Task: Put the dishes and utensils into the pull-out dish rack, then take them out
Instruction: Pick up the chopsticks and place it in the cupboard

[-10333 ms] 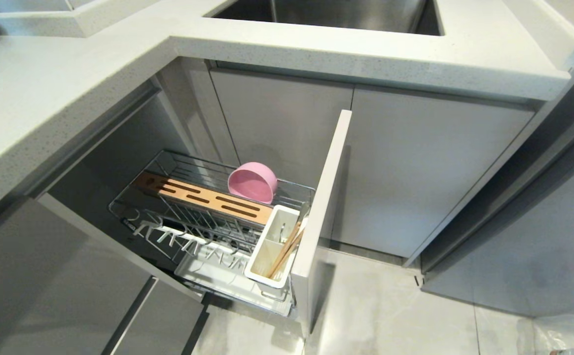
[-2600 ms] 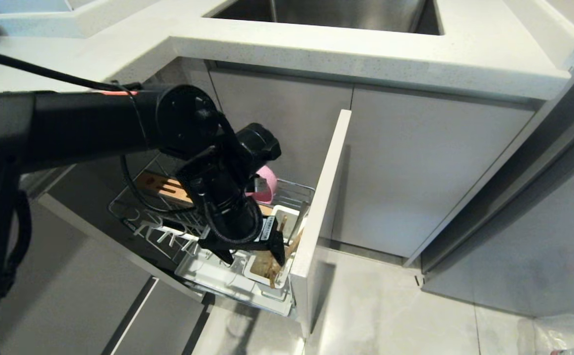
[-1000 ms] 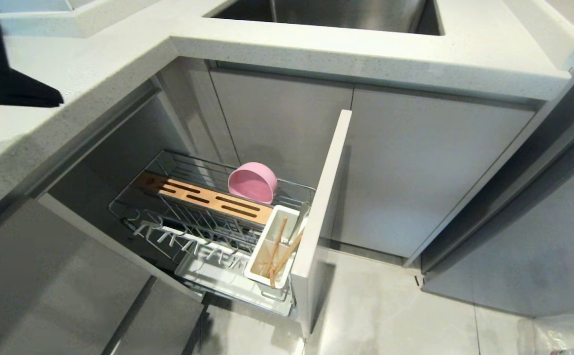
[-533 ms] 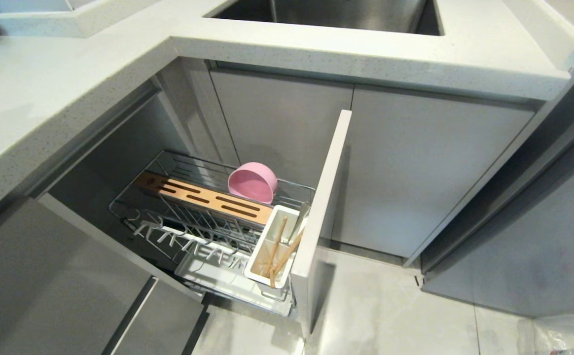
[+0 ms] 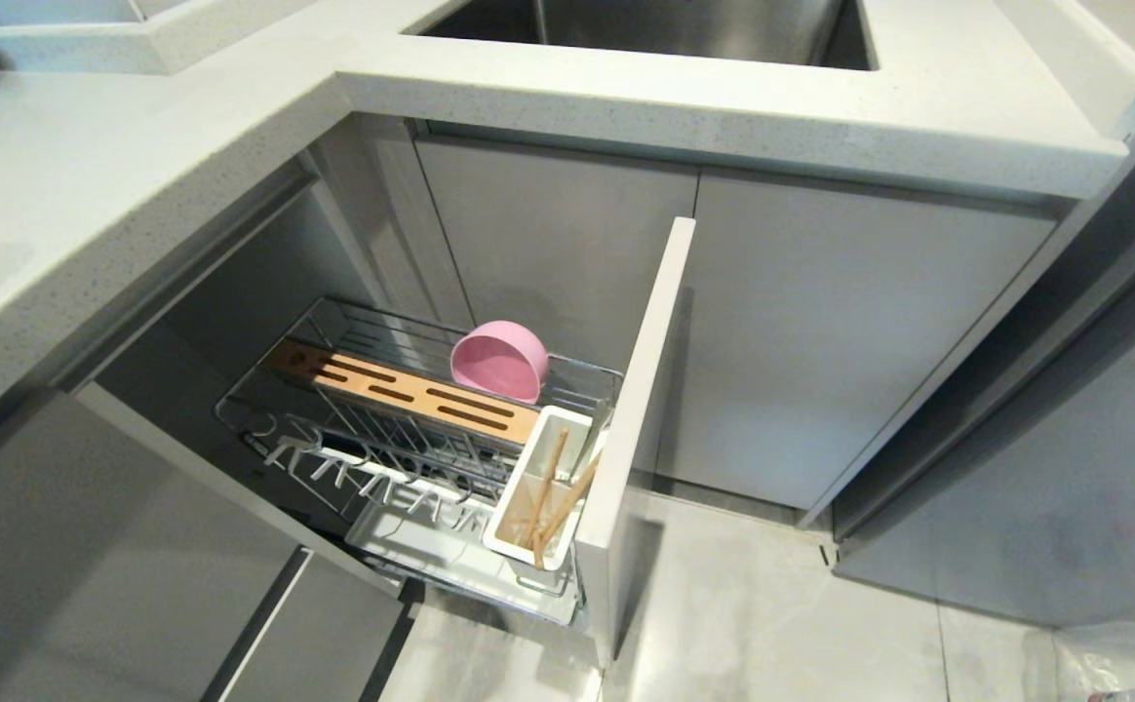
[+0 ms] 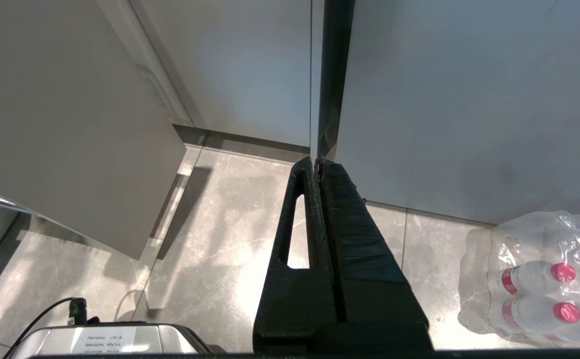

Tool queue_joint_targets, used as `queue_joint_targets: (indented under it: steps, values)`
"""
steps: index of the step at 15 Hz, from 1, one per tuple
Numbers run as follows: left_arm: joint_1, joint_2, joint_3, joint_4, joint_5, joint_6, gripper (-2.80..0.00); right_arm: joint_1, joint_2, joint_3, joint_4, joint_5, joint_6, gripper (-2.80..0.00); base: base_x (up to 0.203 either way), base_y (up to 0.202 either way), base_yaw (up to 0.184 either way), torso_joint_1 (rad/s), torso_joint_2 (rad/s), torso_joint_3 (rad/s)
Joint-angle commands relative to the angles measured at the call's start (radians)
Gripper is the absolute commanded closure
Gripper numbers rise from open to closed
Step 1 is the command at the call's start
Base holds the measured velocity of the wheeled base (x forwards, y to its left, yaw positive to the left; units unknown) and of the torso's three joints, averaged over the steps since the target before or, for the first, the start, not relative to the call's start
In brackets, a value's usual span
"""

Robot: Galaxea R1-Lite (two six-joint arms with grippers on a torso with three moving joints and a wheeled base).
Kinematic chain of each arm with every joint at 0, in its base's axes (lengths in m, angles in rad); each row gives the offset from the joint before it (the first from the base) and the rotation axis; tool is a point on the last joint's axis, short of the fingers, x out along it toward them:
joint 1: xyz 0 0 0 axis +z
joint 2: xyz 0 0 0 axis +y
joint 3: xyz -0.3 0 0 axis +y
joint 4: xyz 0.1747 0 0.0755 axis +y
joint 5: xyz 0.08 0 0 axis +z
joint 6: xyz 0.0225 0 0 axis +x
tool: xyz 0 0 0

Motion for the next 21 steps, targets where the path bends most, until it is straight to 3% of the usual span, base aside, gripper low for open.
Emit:
queue_joint_targets:
  steps: [1, 4, 9, 13, 21]
  values:
    - [0.11, 0.034, -0.001, -0.002, -0.1, 0.025, 0.0, 0.0, 0.0, 0.002, 0.0, 0.0, 0.001, 0.0, 0.0, 0.0, 0.0, 0.0, 0.0, 0.0]
    - [0.231, 0.097, -0.001, -0.047, -0.331, 0.096, 0.0, 0.0, 0.0, 0.002, 0.0, 0.0, 0.0, 0.0, 0.0, 0.0, 0.0, 0.0, 0.0, 0.0]
    - [0.3, 0.17, -0.013, -0.066, -0.56, 0.159, 0.0, 0.0, 0.0, 0.002, 0.0, 0.0, 0.001, 0.0, 0.0, 0.0, 0.0, 0.0, 0.0, 0.0]
    - [0.374, 0.21, -0.011, -0.12, -0.586, 0.178, 0.0, 0.0, 0.0, 0.002, 0.0, 0.0, 0.001, 0.0, 0.0, 0.0, 0.0, 0.0, 0.0, 0.0]
    - [0.379, 0.241, -0.01, -0.088, -0.586, 0.261, 0.0, 0.0, 0.0, 0.002, 0.0, 0.0, 0.001, 0.0, 0.0, 0.0, 0.0, 0.0, 0.0, 0.0]
